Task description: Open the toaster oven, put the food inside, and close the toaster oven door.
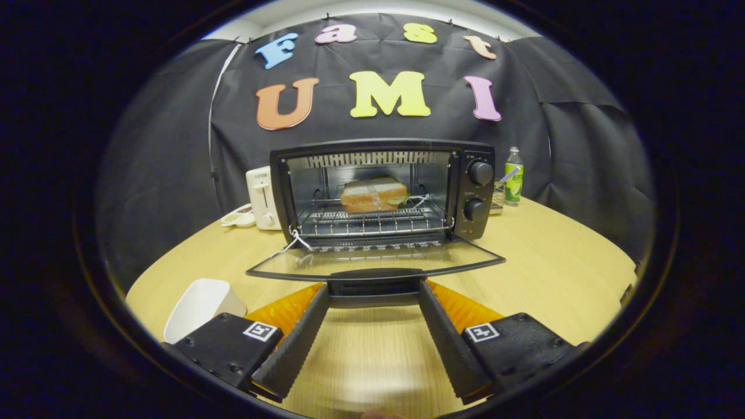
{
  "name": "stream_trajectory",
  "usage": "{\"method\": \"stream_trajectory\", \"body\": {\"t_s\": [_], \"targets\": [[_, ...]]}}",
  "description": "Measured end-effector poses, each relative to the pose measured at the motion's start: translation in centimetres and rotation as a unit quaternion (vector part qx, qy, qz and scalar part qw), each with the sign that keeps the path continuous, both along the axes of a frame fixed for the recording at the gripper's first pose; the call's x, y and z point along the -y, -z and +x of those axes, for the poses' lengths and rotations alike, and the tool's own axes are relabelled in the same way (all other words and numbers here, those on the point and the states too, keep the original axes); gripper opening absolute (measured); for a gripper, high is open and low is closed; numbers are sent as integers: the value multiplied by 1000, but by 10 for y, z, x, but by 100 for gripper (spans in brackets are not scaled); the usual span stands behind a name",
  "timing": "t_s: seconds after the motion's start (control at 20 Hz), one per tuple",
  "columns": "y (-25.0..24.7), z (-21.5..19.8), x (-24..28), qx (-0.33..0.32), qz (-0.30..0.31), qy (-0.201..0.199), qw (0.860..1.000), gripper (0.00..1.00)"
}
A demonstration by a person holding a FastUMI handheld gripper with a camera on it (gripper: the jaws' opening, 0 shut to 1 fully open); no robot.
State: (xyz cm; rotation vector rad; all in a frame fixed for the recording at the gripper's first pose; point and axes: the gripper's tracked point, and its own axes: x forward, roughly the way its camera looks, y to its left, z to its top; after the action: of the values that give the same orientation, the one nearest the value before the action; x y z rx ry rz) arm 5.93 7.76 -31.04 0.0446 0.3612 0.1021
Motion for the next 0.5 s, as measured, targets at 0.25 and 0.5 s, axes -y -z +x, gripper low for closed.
{"method": "stream_trajectory", "body": {"t_s": [0.25, 0.5], "targets": [[-14, 1, -1, 42, 11, 1, 999, 100], [-31, 6, -1, 100, 14, 1, 995, 100]]}}
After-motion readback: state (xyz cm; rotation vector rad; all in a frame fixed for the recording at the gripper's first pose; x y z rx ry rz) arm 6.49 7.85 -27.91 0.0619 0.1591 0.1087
